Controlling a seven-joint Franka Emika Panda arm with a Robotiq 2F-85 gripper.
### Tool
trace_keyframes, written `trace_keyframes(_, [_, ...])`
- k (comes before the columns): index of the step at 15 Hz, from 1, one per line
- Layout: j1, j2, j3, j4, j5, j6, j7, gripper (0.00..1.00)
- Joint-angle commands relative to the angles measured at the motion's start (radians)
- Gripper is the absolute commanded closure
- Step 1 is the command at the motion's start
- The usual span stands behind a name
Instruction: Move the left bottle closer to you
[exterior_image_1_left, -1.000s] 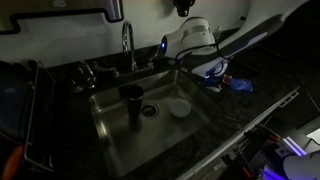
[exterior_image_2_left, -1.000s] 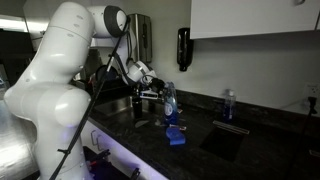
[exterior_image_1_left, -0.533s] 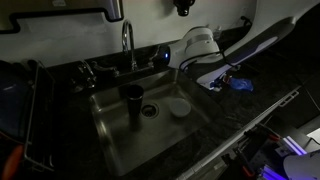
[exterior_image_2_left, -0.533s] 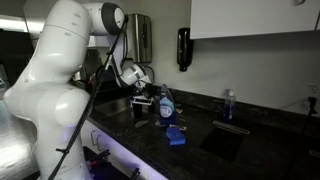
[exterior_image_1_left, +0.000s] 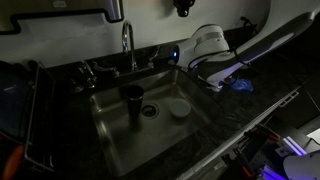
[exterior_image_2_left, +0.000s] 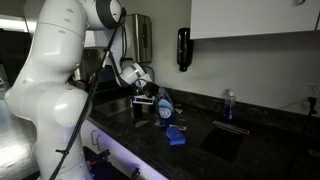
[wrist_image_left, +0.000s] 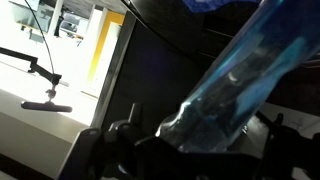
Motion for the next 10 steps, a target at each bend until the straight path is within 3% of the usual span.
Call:
trace_keyframes(1, [-0.03, -0.043, -0.008, -0.024, -0.051, 0.038, -0.019, 0.0])
trace_keyframes(10, [-0.058, -0.03, -0.008, 0.001, -0.134, 0.091, -0.024, 0.0])
